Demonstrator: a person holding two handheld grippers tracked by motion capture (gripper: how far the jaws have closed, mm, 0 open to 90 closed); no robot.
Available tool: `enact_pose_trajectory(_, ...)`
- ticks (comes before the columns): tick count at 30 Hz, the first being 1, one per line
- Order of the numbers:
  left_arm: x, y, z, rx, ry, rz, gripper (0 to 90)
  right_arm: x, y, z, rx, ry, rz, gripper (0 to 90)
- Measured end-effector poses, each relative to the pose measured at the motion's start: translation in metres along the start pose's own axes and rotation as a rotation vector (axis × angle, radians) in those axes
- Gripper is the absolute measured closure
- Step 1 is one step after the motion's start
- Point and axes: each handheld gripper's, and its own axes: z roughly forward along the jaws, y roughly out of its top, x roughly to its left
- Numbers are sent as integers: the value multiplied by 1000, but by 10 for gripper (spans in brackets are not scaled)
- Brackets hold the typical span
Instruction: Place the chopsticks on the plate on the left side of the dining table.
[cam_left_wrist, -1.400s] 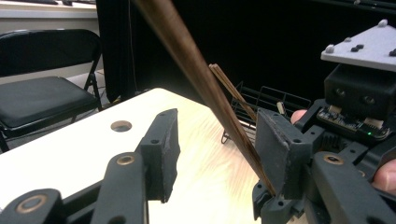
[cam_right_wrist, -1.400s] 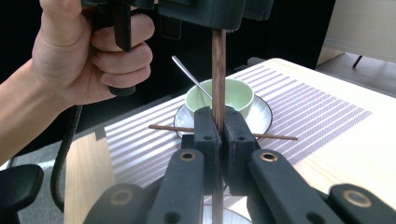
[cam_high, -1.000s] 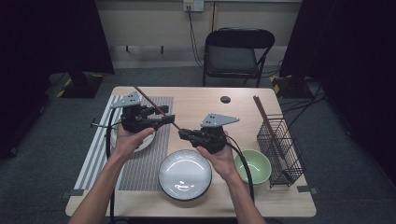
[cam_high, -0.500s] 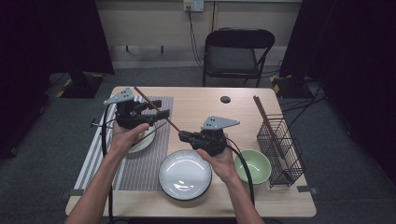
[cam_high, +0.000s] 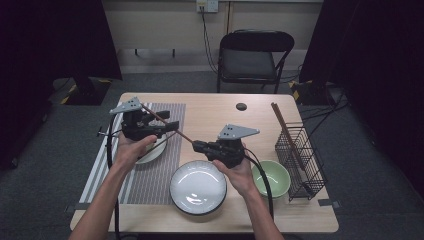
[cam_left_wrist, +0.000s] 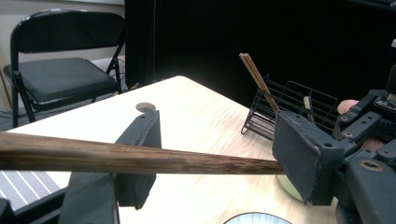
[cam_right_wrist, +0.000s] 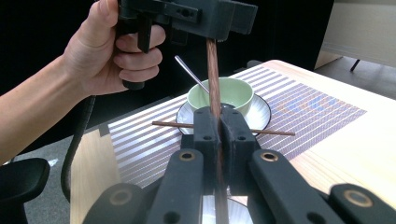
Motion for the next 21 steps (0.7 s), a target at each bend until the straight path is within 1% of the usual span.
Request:
enact_pose_trajectory(2,1,2,0,3,5,10,310,0,0,-1,3,0,0,855)
enact_pose_trajectory(4,2,3,-2,-2,10,10,308,0,-1,-2,3,0,-2,855)
enact_pose_trajectory(8,7,4,-8,-20,23,-7,296,-2,-4,-7,0,-5,4,855)
enact_pose_trajectory(9,9,4,-9,-18,30,-9,296,-2,-5,-8,-1,-6,5,855)
enact_pose_trajectory(10,11,3,-10,-19,40,-6,290,-3,-6,-8,1,-8,6,855)
enact_pose_trajectory(12,12,3,-11,-15,62,15,282,-2,-7,-9,7,-7,-4,855)
enact_pose_trajectory(14,15,2,-11,-17,54,-2,269,-1,-8,-9,6,-7,-7,855)
enact_pose_trajectory(15,16,2,-12,-21,61,-2,269,-1,-9,-9,6,-7,-7,855)
enact_pose_trajectory(18,19,2,-14,-29,63,-13,268,-1,-11,-11,8,-5,0,855)
enact_pose_trajectory(20,21,2,-14,-34,65,-18,269,-1,-11,-13,12,-8,-5,855)
enact_pose_trajectory(21,24,1,-15,-33,71,-22,268,-2,-10,-14,13,-11,-4,854)
